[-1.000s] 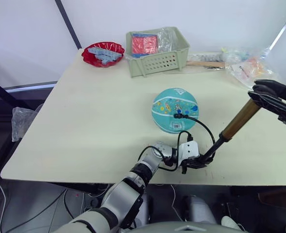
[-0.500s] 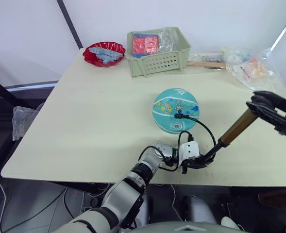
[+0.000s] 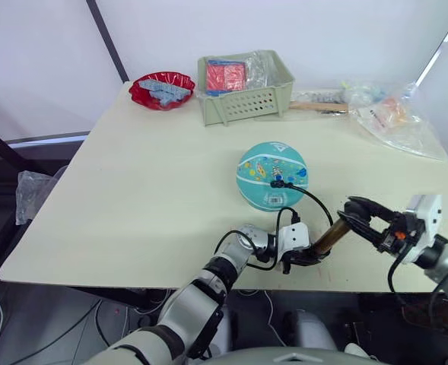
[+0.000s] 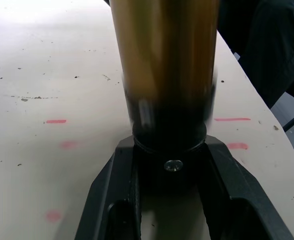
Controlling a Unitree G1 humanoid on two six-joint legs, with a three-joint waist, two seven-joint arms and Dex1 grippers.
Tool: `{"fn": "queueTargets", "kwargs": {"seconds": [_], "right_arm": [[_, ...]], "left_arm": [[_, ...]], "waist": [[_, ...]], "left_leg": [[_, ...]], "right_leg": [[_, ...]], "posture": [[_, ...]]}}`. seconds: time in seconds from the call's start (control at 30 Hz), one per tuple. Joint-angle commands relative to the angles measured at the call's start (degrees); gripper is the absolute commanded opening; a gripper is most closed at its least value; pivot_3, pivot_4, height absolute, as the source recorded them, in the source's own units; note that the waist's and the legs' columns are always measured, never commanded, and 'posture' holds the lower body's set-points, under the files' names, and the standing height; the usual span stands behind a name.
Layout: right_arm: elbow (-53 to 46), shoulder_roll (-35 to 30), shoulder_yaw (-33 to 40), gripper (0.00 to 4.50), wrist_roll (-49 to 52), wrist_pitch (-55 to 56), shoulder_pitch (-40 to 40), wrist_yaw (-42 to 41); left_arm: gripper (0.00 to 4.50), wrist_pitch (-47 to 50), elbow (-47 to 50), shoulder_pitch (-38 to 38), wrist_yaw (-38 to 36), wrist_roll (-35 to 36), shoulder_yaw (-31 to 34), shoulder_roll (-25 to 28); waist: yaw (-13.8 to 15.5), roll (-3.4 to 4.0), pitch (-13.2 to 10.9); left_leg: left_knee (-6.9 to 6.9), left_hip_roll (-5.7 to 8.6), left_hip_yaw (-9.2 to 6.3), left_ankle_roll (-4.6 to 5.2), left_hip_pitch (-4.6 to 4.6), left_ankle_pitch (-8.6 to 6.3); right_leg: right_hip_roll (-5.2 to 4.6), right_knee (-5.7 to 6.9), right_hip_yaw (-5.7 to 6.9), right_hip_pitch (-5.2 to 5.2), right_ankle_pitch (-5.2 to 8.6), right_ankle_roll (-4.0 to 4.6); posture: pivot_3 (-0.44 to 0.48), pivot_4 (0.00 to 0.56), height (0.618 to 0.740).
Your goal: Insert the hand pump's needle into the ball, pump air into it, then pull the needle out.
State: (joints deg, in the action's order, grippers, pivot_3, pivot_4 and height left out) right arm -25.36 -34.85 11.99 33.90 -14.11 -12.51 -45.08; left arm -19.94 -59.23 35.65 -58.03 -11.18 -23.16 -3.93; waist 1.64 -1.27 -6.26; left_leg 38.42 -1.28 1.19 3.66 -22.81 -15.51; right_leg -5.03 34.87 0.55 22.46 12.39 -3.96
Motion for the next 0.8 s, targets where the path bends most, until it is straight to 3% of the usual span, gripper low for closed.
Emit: {"fn": "queueTargets", "kwargs": {"seconds": [0.03, 0.33, 0.53, 0.8], "right_arm": [[2.4, 0.4, -4.2, 1.65, -3.3, -1.2, -2.3, -0.5], [-4.1, -3.2, 9.5, 1.65, 12.4, -6.4, 4.2, 0.2], [-4.5, -11.4, 21.2, 1.65, 27.6, -14.5, 11.6, 2.0], [-0.7, -19.7, 29.7, 1.65, 40.3, -21.1, 22.4, 5.0]], "left_arm": [[1.03, 2.6, -3.6, -2.1, -0.9, -2.3, -2.1, 0.7], [1.03, 2.3, -3.9, -2.0, -1.0, -2.4, -2.2, 0.7], [1.03, 2.1, -4.4, -1.7, -1.1, -2.4, -2.2, 0.6], [1.03, 1.7, -4.9, -1.4, -1.1, -2.5, -2.3, 0.4]], "waist": [[-0.2, -0.06, 0.1], [-0.4, 0.39, -0.4], [0.0, 0.53, -0.9], [0.6, 0.50, -1.5]], "left_leg": [[0.00, 0.00, -0.01, 0.00, 0.01, 0.00], [0.01, 0.06, 0.02, 0.00, -0.09, 0.00], [0.03, 0.22, 0.05, 0.00, -0.25, 0.00], [0.12, 0.21, -0.07, 0.01, -0.63, 0.01]], "right_leg": [[0.00, 0.00, 0.00, -0.01, 0.00, 0.00], [-0.15, -0.02, 0.00, 0.01, -0.01, 0.00], [-0.29, -0.03, -0.01, 0.11, -0.02, -0.03], [-0.26, -0.03, 0.10, 0.38, -0.03, -0.03]], "posture": [[0.000, 0.150, 0.738], [0.000, 0.150, 0.738], [0.000, 0.150, 0.738], [0.000, 0.150, 0.738]]}}
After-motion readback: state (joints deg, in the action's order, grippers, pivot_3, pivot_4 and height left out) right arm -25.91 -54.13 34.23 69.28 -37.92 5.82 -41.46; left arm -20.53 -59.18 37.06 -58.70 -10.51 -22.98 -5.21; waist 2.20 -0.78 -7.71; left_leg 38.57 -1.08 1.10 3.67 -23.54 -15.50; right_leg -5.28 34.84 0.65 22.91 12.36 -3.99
